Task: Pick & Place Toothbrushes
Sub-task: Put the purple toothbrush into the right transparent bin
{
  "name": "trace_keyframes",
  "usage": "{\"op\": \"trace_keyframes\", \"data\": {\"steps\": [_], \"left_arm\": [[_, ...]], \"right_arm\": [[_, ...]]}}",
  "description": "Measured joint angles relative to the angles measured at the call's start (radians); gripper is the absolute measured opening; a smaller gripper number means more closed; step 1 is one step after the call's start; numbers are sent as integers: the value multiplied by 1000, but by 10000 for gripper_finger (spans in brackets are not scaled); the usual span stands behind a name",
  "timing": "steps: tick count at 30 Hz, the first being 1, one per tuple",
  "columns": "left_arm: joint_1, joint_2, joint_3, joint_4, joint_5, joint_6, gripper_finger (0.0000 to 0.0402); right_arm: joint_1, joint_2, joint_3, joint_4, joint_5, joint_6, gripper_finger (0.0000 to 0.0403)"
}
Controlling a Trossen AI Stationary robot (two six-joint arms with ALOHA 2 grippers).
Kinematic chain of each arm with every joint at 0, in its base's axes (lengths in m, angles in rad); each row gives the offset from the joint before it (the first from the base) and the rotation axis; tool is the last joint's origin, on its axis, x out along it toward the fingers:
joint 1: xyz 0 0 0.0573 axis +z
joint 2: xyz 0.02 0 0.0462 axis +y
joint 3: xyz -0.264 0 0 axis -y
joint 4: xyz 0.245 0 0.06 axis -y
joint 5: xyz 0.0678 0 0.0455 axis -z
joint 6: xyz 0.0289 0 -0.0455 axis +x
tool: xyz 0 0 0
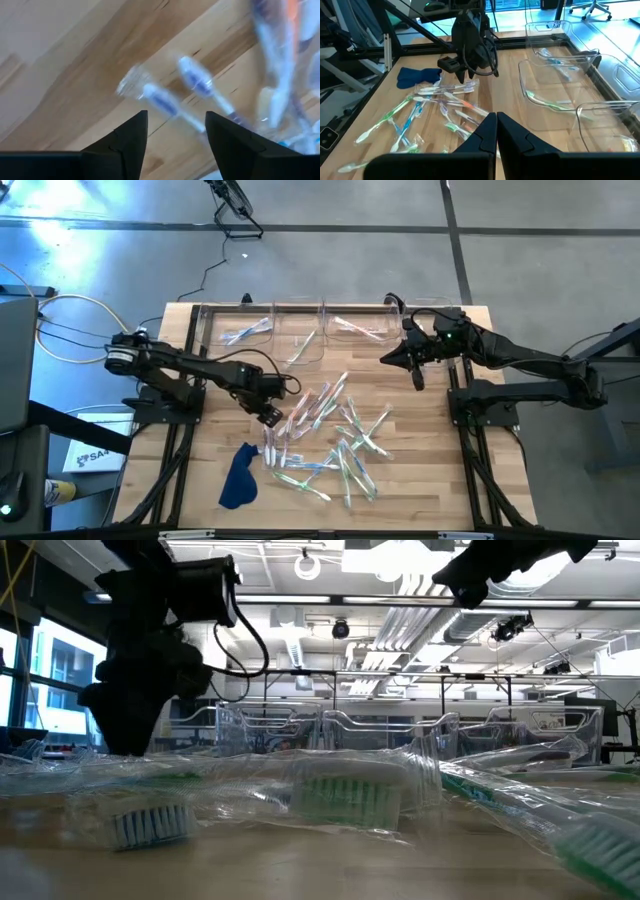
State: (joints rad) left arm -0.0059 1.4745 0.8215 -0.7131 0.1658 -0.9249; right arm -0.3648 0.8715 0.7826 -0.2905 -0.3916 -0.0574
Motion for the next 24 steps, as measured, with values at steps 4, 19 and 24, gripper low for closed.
{"op": "trace_keyframes", "data": {"steps": [4, 19, 24], "left_arm": [[0, 44, 1, 34, -1, 1, 195], [-1, 103, 5, 47, 9, 4, 192], [0, 103, 3, 42, 8, 4, 158]], "right_arm": [[0, 0, 0, 0, 0, 0, 4], [0, 0, 0, -12, 0, 4, 4], [0, 0, 0, -13, 0, 4, 4]]}}
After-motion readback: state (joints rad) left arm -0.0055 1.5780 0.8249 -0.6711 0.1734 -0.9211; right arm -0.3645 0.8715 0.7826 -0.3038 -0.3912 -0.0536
